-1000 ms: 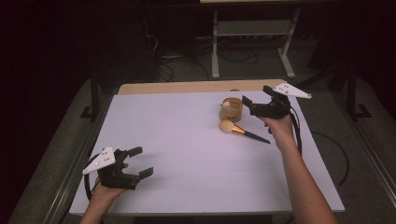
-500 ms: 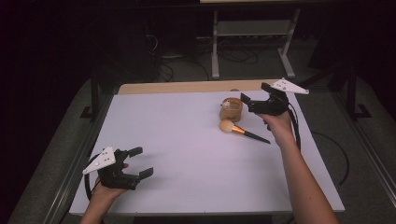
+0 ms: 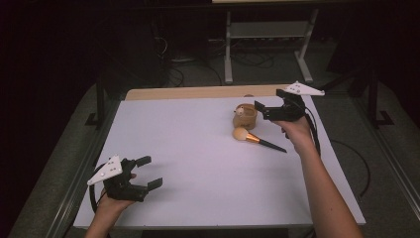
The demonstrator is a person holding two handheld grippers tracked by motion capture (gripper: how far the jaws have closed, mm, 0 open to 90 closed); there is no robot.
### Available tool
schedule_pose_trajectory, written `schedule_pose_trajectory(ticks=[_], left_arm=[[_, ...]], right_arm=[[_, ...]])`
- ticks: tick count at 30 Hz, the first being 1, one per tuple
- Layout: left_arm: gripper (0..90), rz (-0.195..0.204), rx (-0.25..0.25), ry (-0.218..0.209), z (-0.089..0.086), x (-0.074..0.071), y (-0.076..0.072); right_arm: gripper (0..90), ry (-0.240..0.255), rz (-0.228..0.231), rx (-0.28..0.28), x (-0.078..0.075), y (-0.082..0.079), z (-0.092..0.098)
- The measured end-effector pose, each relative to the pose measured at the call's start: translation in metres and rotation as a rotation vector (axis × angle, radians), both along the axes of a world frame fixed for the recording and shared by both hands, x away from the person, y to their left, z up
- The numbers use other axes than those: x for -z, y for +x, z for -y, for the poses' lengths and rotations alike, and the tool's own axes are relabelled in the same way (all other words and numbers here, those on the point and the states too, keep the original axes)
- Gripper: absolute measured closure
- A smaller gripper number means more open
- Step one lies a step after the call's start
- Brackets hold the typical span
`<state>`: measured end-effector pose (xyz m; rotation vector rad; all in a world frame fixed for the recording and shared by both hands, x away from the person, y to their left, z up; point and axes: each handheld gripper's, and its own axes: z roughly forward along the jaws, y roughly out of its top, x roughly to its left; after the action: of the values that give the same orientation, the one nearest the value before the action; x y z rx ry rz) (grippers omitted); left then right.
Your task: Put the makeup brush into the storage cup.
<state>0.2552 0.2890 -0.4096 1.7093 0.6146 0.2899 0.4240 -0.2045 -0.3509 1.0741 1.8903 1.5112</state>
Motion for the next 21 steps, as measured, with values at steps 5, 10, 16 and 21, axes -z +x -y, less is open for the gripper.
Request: schedule_pose_trajectory(ticks=[5, 10, 16, 21], left_arm=[[10.0, 0.0, -0.001, -0.001, 0.0002, 0.0, 0.0], [10.0, 0.001, 0.0, 0.001, -0.0001, -0.0001, 0.0], [9.9, 0.001, 0.001, 0.0, -0.0003, -0.0001, 0.0001], [10.0, 0.0, 0.001, 0.001, -0.0003, 0.0001, 0.0002]], right_arm=[[0.0, -0.03, -0.023, -0.008, -0.0005, 0.0005, 0.0001], [0.0, -0.055, -0.044, -0.017, -0.0018, 0.001, -0.0007], [0.0, -0.083, -0.078, -0.026, -0.0025, 0.0017, -0.0016], [0.0, -0.113, -0.104, -0.038, -0.0021, 0.0028, -0.0026]])
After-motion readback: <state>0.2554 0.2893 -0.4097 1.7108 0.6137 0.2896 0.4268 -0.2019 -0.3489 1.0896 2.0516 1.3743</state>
